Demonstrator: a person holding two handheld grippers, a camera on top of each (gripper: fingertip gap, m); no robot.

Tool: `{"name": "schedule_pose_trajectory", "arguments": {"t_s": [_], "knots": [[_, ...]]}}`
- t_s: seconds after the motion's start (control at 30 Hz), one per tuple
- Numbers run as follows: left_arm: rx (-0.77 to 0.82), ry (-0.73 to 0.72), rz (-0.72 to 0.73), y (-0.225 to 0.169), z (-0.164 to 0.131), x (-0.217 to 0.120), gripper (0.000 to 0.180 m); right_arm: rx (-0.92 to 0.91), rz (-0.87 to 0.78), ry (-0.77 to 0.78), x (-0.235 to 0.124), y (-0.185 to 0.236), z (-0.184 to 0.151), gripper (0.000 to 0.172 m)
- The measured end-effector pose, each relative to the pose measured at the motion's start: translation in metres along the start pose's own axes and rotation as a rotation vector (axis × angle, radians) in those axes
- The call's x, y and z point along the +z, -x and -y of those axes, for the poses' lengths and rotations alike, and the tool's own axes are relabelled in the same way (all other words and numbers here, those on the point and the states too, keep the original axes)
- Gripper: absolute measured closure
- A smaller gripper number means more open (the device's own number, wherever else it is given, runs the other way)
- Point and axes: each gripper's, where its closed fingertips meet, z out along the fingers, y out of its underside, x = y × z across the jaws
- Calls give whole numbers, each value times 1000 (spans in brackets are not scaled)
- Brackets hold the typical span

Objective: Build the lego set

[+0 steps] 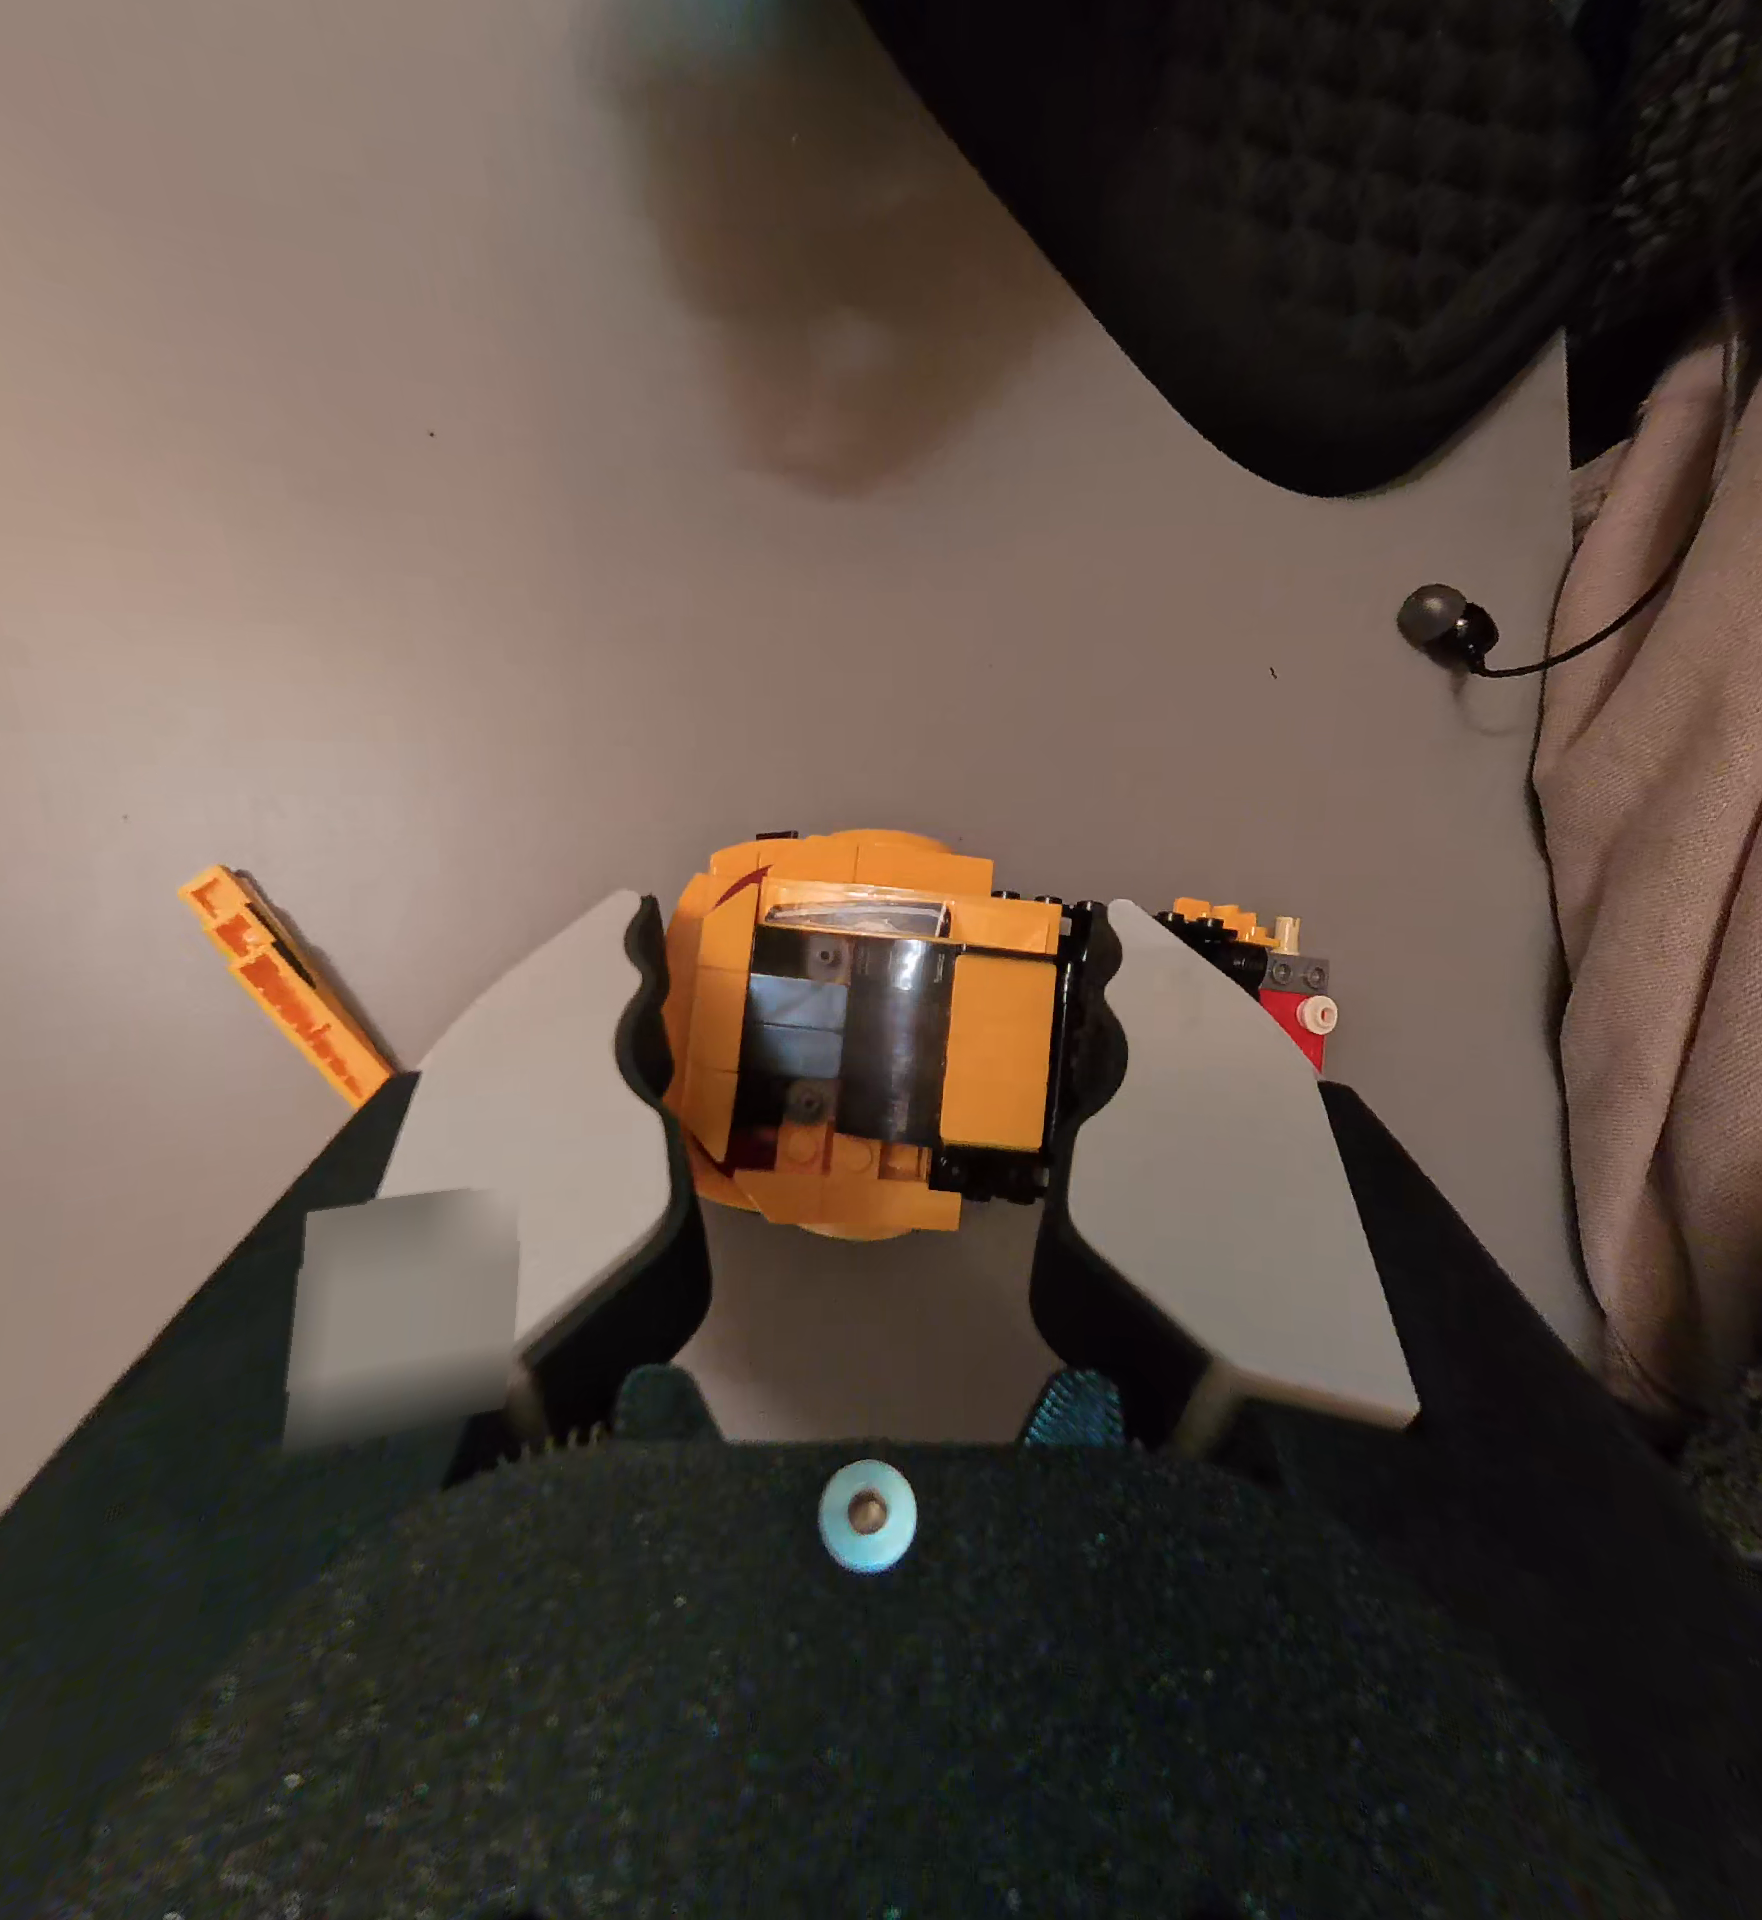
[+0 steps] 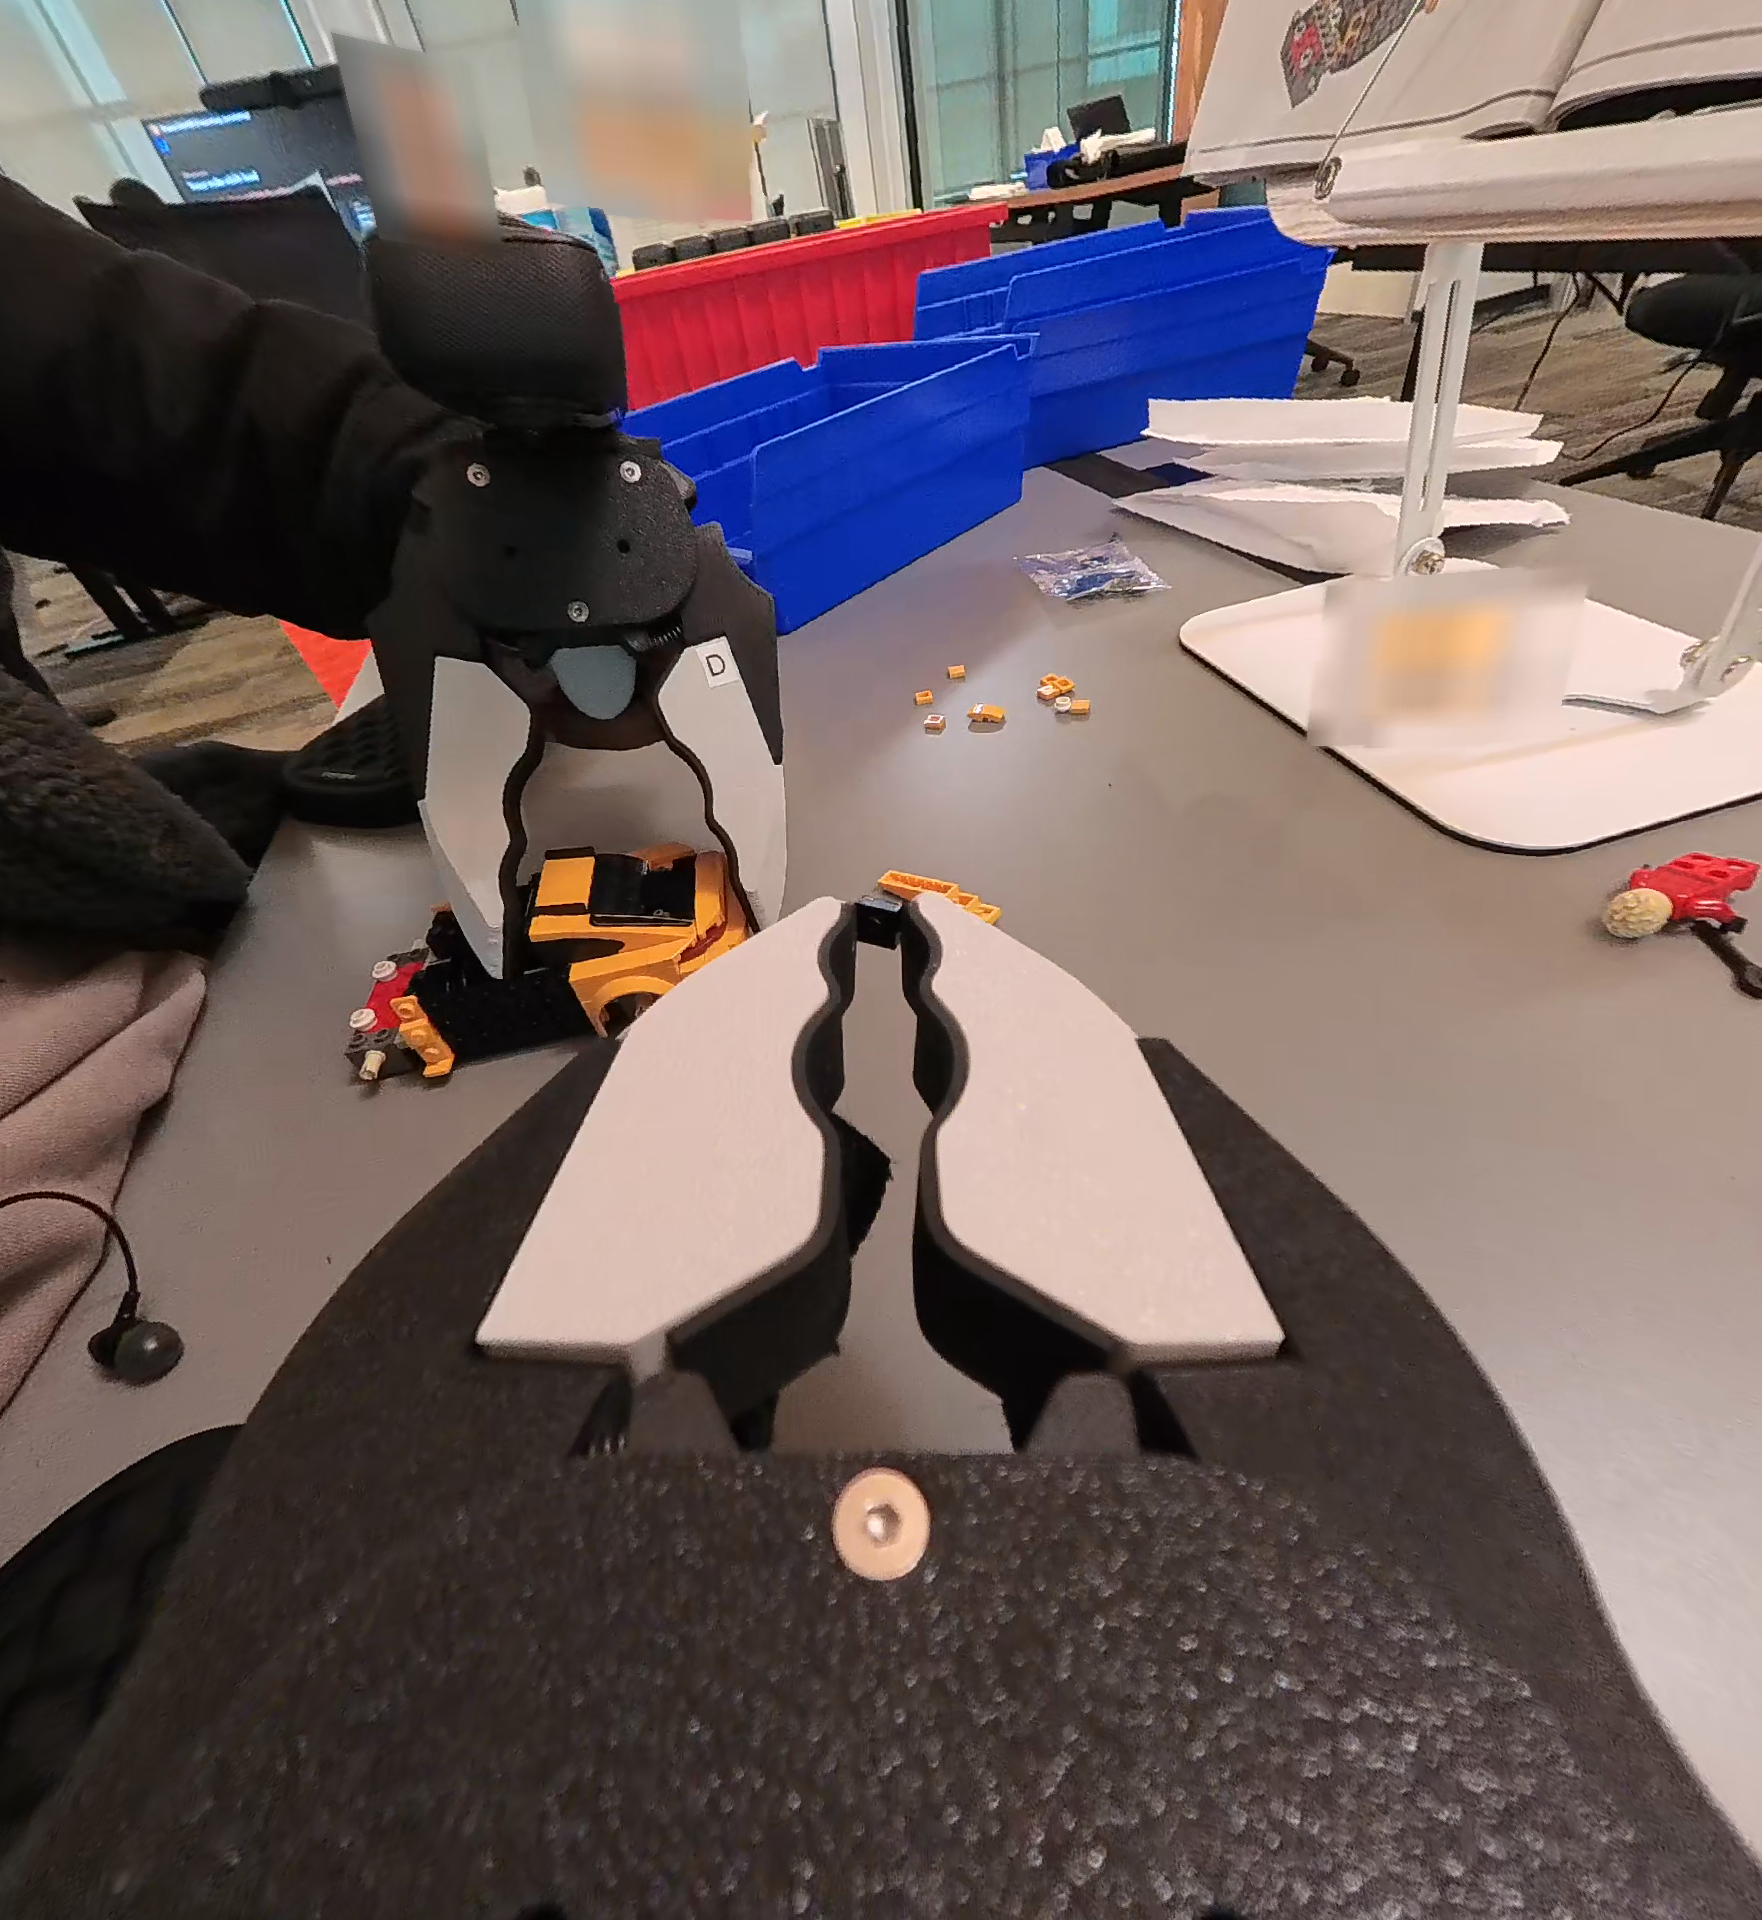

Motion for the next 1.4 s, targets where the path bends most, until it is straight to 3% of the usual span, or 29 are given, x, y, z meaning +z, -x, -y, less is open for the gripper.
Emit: {"name": "schedule_pose_trajectory", "arguments": {"t_s": [0.27,0.47,0.63,0.77,1.03,1.23,1.4], "knots": [[9,-6,20,1,7,5,104,4,6,5,1,0,-2,164],[-67,-19,92,10,31,19,105,13,11,3,1,0,-2,164],[-113,-93,176,16,56,31,107,22,36,-4,0,3,-3,164],[-117,-223,175,11,66,17,103,21,84,-13,0,10,-3,164],[-38,-389,221,6,29,-42,131,3,166,7,10,34,2,164],[93,-432,156,5,12,-51,150,4,147,74,30,63,9,164],[94,-580,87,1,17,-52,162,9,69,121,45,76,5,164]]}}
